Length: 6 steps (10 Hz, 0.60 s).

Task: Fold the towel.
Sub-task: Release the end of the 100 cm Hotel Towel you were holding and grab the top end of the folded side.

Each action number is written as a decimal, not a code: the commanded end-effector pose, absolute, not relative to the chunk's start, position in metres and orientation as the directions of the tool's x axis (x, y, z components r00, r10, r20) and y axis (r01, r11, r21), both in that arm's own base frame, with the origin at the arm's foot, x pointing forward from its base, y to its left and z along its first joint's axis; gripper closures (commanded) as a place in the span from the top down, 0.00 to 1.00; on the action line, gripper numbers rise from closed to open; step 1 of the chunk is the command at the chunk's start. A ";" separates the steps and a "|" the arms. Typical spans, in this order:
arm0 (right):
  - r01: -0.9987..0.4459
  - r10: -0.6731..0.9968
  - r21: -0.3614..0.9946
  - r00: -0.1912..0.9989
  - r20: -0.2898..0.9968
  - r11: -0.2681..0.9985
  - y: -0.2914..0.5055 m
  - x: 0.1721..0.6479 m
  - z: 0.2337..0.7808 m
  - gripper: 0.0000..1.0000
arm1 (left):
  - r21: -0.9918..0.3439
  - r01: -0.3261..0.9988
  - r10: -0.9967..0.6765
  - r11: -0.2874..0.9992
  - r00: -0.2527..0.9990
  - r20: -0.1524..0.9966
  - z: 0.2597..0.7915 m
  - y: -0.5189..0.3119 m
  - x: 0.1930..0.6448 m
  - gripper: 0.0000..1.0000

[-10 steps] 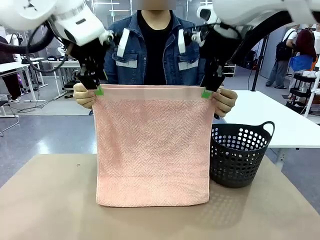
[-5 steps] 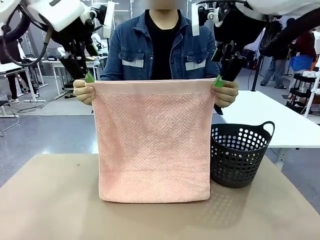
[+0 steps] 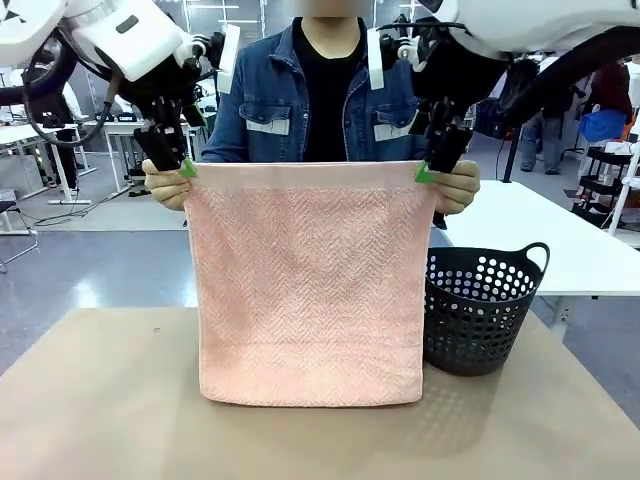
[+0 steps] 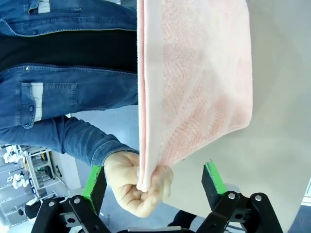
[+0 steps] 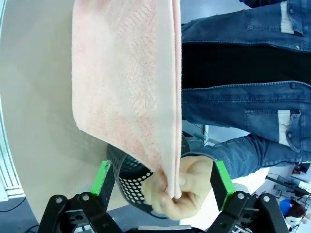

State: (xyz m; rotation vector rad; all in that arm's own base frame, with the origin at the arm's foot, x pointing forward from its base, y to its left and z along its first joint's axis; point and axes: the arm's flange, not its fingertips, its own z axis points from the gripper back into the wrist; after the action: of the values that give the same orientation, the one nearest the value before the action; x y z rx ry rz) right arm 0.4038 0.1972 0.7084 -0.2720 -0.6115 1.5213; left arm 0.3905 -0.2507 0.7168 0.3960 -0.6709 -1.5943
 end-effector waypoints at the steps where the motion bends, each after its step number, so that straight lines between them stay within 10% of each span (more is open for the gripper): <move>1: -0.854 0.982 -0.520 -0.070 0.173 0.031 0.203 0.431 0.713 1.00 | 0.602 0.797 -0.985 -0.041 -0.134 0.111 0.723 -0.258 0.409 1.00; 6: -0.910 0.982 -0.412 -0.024 0.185 0.056 0.210 0.480 0.685 1.00 | 0.472 0.880 -0.992 -0.043 -0.095 0.086 0.691 -0.273 0.461 1.00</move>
State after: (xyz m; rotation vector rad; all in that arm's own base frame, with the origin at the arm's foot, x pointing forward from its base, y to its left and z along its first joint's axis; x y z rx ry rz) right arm 0.4767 0.2120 0.6778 -0.2144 -0.5076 1.5193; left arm 0.4527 -0.2694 0.6823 0.3149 -0.5109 -1.6073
